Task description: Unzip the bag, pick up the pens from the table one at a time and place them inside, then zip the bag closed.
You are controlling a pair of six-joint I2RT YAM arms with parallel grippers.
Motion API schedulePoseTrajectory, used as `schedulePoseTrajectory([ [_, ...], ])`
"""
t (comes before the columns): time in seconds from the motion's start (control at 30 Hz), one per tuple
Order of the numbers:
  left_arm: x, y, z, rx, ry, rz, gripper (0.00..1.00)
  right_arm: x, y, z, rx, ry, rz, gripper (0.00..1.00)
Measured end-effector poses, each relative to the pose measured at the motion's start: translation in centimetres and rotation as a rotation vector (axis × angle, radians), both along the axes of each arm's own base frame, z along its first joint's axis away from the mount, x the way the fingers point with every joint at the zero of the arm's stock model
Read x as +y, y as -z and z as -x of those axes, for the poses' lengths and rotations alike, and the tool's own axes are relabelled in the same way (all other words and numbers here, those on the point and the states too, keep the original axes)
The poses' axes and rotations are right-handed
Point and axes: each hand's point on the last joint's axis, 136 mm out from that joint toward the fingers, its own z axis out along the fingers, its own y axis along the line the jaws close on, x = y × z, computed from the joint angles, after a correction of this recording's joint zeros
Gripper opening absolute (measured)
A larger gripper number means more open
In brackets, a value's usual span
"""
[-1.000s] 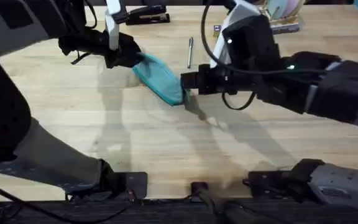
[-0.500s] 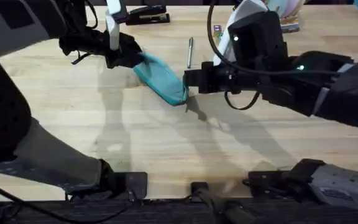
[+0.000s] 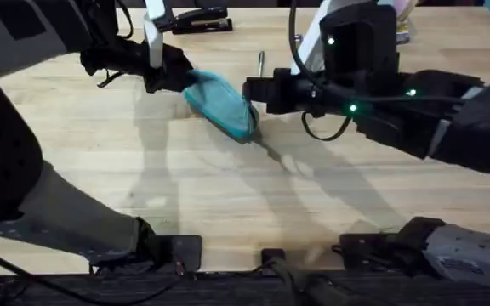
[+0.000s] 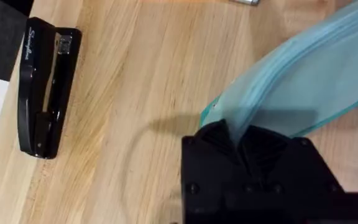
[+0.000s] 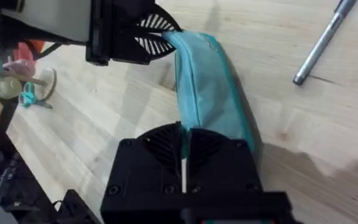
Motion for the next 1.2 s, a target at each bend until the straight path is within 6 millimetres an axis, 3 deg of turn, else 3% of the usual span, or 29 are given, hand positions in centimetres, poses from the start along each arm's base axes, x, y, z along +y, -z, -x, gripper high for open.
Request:
schedulePoseTrajectory([
  [0.17,0.0,0.0,0.0,0.001,0.000,0.000,0.042,0.1,0.3,-0.1,-0.002,-0.005,0.007,0.032],
  [0.33,0.0,0.0,0.1,0.004,0.001,0.001,0.042,0.4,2.3,-0.5,0.032,-0.009,0.039,0.032],
  [0.87,0.0,0.0,0.1,0.002,0.001,0.001,0.042,5.7,1.7,-7.1,0.001,-0.045,0.046,0.032],
  [1.2,0.0,0.0,0.0,-0.001,0.000,-0.001,0.042,7.7,1.7,-9.1,-0.007,-0.069,0.037,0.032],
])
